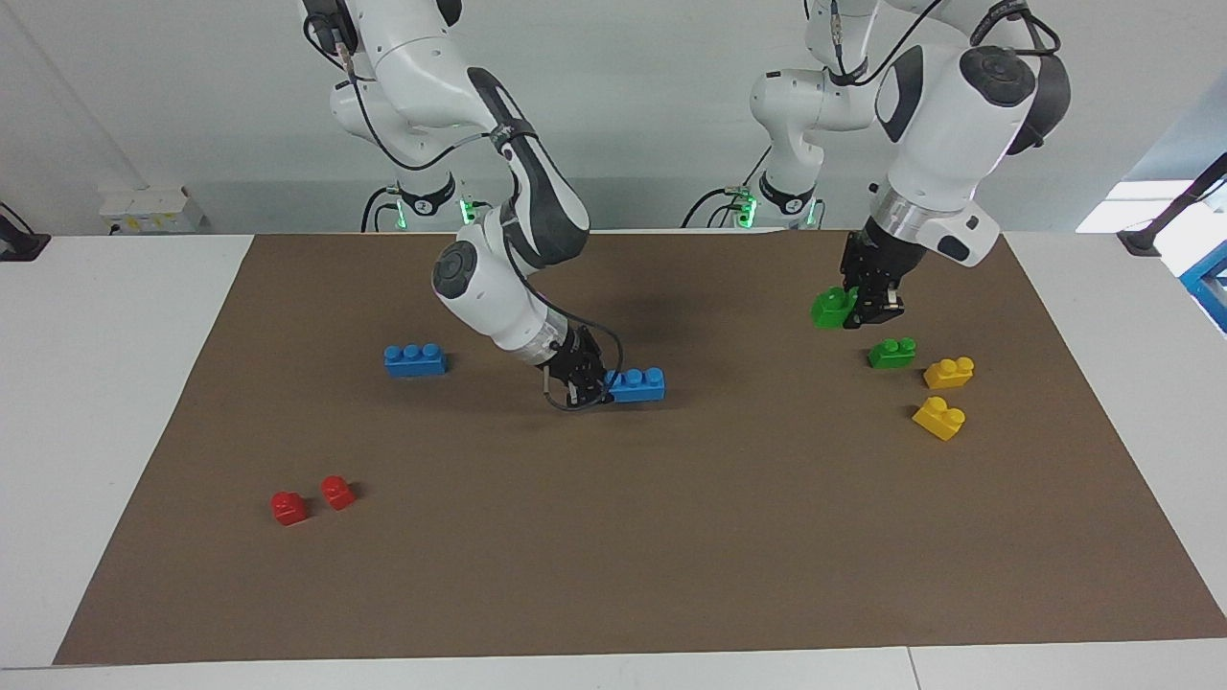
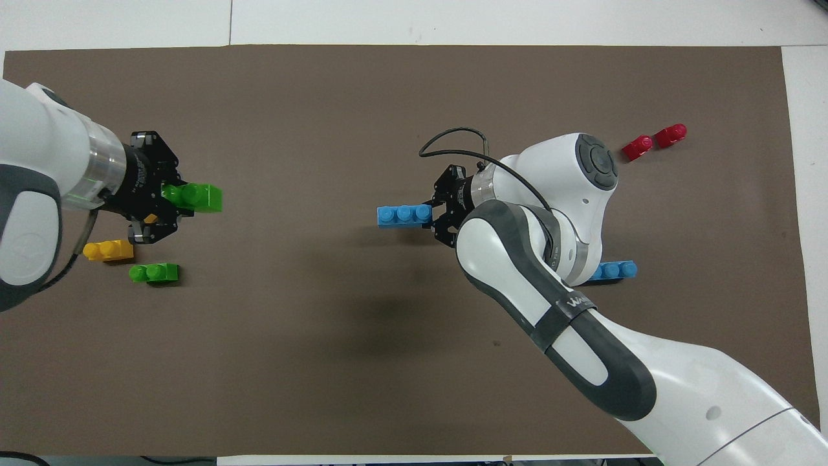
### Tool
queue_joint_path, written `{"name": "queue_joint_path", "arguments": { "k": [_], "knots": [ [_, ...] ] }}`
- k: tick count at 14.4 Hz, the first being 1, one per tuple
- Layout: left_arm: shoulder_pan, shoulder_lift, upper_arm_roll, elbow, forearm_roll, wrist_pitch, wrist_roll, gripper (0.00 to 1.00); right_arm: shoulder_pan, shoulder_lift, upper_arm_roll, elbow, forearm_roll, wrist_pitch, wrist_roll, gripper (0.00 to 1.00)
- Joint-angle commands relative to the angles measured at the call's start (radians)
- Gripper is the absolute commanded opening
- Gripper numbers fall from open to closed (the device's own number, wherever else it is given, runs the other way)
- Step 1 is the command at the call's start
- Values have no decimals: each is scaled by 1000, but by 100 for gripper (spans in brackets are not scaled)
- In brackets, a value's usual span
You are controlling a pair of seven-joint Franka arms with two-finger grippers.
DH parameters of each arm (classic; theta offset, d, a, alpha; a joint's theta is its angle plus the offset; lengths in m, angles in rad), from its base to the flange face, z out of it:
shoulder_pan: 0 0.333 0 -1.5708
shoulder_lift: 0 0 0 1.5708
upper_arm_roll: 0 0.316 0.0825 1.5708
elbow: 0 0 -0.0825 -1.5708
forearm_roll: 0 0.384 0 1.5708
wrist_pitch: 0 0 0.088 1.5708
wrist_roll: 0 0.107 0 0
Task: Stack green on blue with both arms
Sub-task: 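Bring the green brick and blue brick together at the table center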
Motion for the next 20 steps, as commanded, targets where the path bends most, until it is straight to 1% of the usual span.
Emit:
{"name": "queue_joint_path", "arguments": {
  "k": [1,3,5,6,9,12,13,14,16,20],
  "knots": [
    [-77,-54,14,-98,-12,87,-85,0,6,3,-2,-24,21,35,-12,0],
    [-111,-41,14,-106,-12,106,-118,0,7,10,-2,-39,21,70,-17,0],
    [-158,-26,14,-130,-12,156,-160,0,10,24,4,-47,21,101,-18,0],
    [-178,-17,14,-140,-12,175,-180,0,30,32,3,-47,23,107,-23,0],
    [-232,29,16,-140,-6,219,-240,0,41,50,4,-61,26,161,-26,0],
    [-263,69,16,-141,-1,268,-284,0,44,58,3,-62,81,167,-64,0],
    [-266,81,16,-140,-3,278,-300,0,44,57,3,-65,87,167,-67,0],
    [-275,115,16,-132,0,291,-315,0,44,57,3,-70,89,169,-67,0],
    [-306,147,16,-135,12,340,-365,0,42,57,3,-77,95,187,-70,0],
    [-335,190,17,-129,31,405,-395,0,42,55,3,-90,95,201,-75,0]
  ]
}}
